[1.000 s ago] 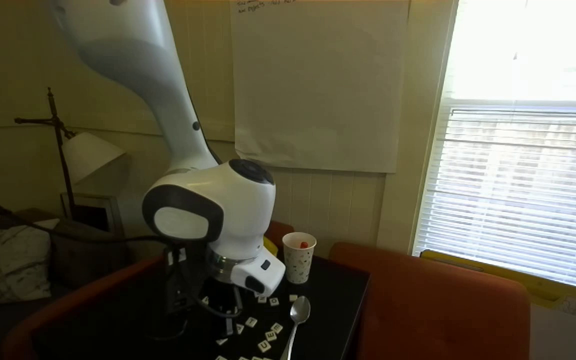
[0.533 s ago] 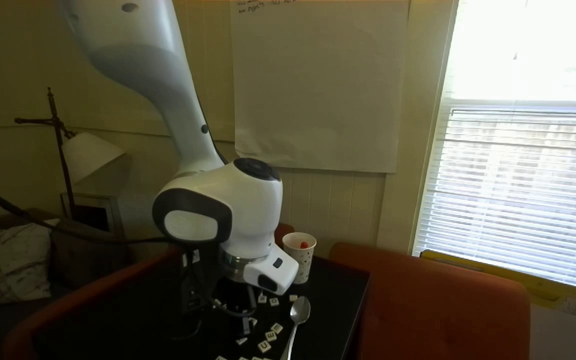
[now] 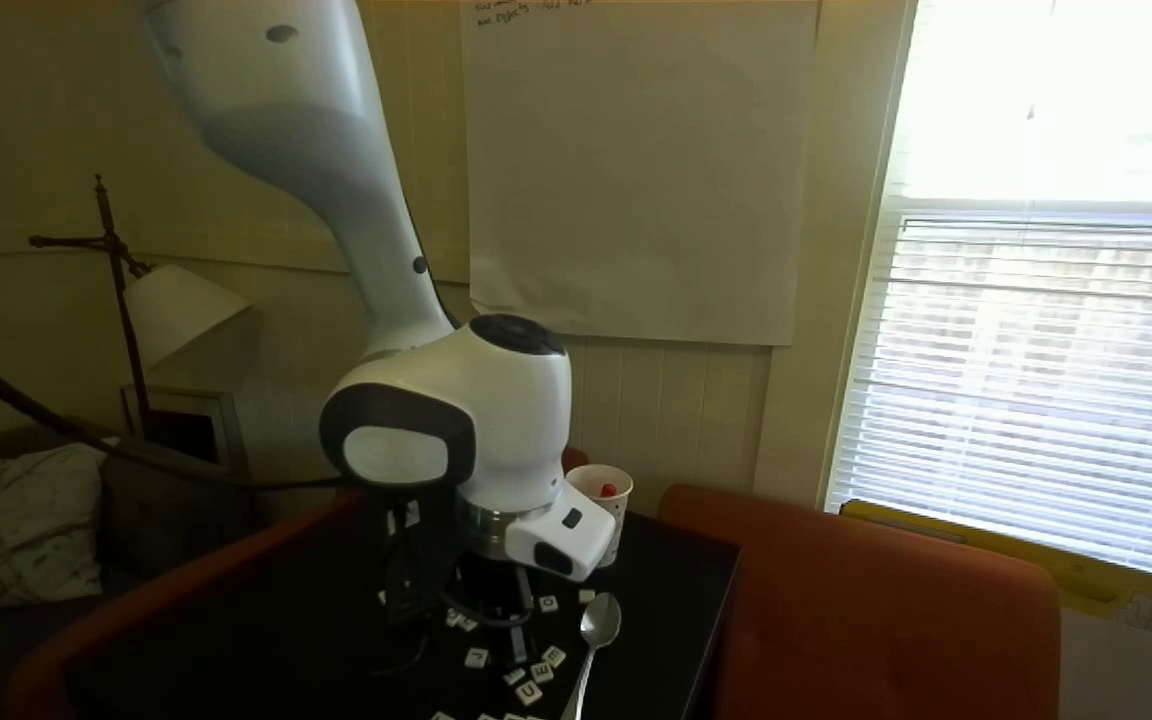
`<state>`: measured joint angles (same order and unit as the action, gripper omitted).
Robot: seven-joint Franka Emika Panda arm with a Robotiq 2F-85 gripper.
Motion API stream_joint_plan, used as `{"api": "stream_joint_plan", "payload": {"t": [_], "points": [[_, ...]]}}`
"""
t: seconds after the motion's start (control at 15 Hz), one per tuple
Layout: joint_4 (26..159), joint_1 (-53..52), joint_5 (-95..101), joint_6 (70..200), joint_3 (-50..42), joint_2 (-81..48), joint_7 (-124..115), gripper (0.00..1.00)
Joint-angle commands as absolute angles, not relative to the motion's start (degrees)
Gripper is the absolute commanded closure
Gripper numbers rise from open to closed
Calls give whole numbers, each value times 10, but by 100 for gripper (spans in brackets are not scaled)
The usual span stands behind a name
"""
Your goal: Move three letters and place them next to the spoon
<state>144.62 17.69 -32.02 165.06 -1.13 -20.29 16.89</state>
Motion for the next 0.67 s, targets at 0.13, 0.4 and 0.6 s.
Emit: {"api": "stream_joint_plan", "payload": {"t": [0.13, 0.4, 0.6], "points": [[1426, 187, -348, 1682, 11, -238, 167, 99], [1420, 191, -375, 1705, 26, -245, 166, 99], [1413, 196, -392, 1727, 36, -255, 167, 99]]}}
